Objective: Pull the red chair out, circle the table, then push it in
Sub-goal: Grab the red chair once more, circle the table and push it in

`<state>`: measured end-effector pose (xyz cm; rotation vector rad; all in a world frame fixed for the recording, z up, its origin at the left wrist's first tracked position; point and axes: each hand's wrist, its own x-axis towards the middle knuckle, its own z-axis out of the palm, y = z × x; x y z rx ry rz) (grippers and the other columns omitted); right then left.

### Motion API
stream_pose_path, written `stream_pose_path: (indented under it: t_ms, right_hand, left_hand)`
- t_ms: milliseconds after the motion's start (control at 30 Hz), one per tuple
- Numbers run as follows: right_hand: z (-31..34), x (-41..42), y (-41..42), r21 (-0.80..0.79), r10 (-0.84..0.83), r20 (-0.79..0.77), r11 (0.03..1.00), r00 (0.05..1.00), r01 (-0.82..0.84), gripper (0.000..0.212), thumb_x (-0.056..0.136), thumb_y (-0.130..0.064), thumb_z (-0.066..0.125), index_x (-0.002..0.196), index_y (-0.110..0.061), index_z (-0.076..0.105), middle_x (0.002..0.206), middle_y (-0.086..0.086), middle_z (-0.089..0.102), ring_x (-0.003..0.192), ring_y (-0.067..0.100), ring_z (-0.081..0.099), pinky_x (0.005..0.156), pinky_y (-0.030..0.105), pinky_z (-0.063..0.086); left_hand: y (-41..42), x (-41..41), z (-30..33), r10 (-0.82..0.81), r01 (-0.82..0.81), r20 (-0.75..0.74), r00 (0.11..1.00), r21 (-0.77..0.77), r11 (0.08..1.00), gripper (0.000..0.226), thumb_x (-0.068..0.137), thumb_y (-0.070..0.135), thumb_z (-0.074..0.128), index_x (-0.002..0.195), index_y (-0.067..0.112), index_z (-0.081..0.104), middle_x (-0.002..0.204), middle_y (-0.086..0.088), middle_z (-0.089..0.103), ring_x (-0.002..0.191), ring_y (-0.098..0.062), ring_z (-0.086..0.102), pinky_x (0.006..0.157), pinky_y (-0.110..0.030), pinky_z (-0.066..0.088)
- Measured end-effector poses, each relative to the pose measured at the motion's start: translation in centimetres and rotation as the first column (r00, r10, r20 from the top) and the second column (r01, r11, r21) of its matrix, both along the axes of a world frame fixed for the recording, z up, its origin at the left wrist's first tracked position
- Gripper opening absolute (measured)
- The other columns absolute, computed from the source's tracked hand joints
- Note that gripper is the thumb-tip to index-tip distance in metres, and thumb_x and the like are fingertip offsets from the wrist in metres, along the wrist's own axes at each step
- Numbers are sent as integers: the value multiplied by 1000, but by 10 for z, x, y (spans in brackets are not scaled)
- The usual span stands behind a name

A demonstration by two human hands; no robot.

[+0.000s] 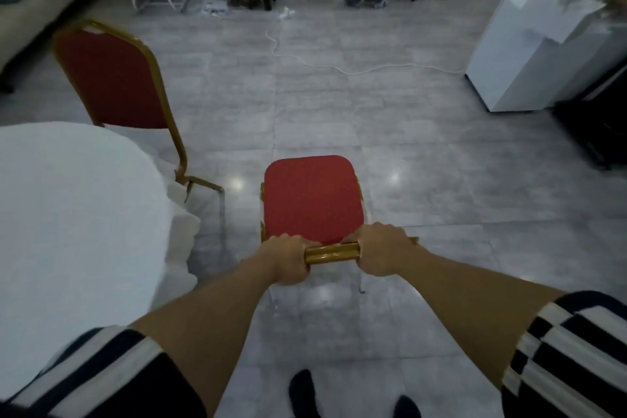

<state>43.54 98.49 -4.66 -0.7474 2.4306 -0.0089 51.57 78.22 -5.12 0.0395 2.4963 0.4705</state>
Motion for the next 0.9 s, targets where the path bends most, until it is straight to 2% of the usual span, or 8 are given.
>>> stream_pose_path:
  t_ms: [133, 300, 367, 500, 600, 733, 833, 900]
  right_hand:
    - [-6, -5, 4, -32, 60, 24, 998, 998, -59, 46, 91, -20, 59, 127, -48, 71, 89, -6, 68, 76, 18, 65, 69, 33, 54]
    - [-12, -16, 17, -47, 175, 17, 984, 984, -174, 33, 91, -23, 59, 117, -35, 76, 87, -3, 69, 74, 21, 65, 69, 33, 50]
    - [-13, -21, 32, -59, 248, 14, 967, 969, -247, 36, 89, -24, 60, 118, -35, 76, 92, -2, 72, 78, 23, 66, 72, 33, 51]
    - [-9, -40, 53, -85, 349, 8, 934, 937, -347, 47, 90, -19, 60, 129, -44, 73, 91, -4, 73, 77, 20, 66, 70, 32, 49]
    - [-9, -56, 63, -76, 423, -4, 903, 906, -422, 47, 89, -19, 61, 126, -45, 73, 86, -5, 72, 74, 20, 67, 67, 31, 50]
    - [-9, -76, 66, -61, 524, 15, 851, 852, -522, 36, 88, -18, 61, 107, -44, 76, 77, -6, 69, 70, 19, 66, 62, 31, 50]
    - [-6, -97, 58, -56, 588, 2, 808, 809, -587, 37, 87, -16, 60, 75, -51, 59, 74, -9, 64, 72, 21, 65, 65, 34, 53]
    - [-5, -109, 54, -39, 633, -9, 773, 774, -633, 39, 86, -14, 57, 68, -49, 54, 75, -8, 63, 72, 21, 63, 63, 33, 48]
  left_hand:
    - [12, 4, 2, 12, -12, -9, 1000, -72, 997, 45, 93, 23, 56, 133, 43, 65, 111, -2, 72, 100, -29, 69, 86, -39, 54]
    - [30, 12, 2, 125, -128, -33, 992, -99, 987, 38, 92, 26, 59, 125, 40, 70, 104, -3, 74, 96, -29, 70, 86, -39, 57]
    - [51, 18, -1, 186, -189, -39, 982, -104, 976, 37, 91, 27, 59, 124, 41, 71, 100, -2, 75, 93, -30, 71, 87, -42, 60]
    - [87, 20, -5, 246, -255, -79, 966, -128, 959, 50, 91, 28, 57, 136, 49, 65, 108, -3, 76, 98, -32, 70, 89, -42, 58]
    - [110, 19, -7, 324, -332, -85, 942, -111, 937, 45, 92, 28, 56, 132, 47, 66, 104, -2, 75, 94, -30, 70, 88, -43, 58]
    - [131, 14, -12, 459, -461, -53, 887, -135, 877, 39, 86, 38, 51, 119, 32, 71, 99, -2, 72, 94, -29, 70, 86, -43, 58]
    - [133, 2, -18, 540, -543, -66, 839, -150, 826, 46, 80, 43, 44, 116, 28, 70, 102, -3, 71, 96, -31, 69, 88, -46, 57]
    - [136, -5, -17, 564, -568, -72, 823, -138, 812, 43, 84, 40, 46, 118, 30, 70, 103, -4, 70, 96, -31, 68, 88, -45, 57]
